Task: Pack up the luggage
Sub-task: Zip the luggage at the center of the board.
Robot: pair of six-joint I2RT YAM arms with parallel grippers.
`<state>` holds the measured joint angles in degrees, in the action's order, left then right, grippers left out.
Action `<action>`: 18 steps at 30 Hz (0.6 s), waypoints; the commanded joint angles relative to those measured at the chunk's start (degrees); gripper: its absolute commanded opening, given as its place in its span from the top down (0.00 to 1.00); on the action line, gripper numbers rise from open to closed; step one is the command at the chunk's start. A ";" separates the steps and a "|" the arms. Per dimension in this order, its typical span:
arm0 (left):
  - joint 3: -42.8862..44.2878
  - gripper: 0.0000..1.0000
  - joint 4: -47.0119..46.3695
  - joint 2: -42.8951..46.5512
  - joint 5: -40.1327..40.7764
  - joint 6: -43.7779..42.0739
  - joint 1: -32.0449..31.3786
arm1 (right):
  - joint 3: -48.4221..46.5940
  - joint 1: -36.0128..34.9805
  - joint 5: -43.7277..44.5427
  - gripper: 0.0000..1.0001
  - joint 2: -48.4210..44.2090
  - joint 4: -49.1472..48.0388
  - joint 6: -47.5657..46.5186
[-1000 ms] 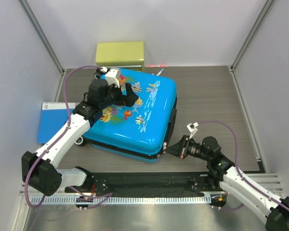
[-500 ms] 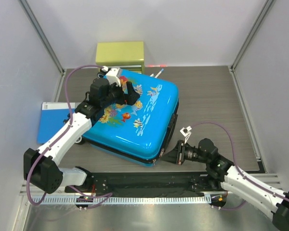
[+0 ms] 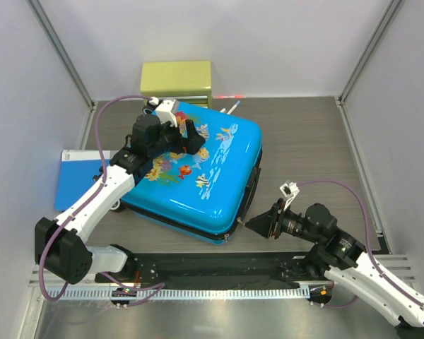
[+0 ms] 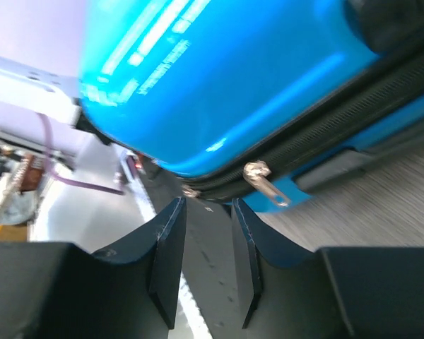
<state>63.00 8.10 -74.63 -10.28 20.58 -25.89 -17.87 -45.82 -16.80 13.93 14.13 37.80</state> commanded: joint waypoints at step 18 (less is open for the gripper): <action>-0.86 0.02 11.50 -3.42 3.34 0.34 0.05 | 0.47 -22.78 28.64 0.62 20.15 -9.37 -3.79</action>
<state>63.66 8.14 -75.40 -8.73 20.53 -26.11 -16.73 -60.69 -1.08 27.86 10.13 34.41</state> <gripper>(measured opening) 0.976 0.379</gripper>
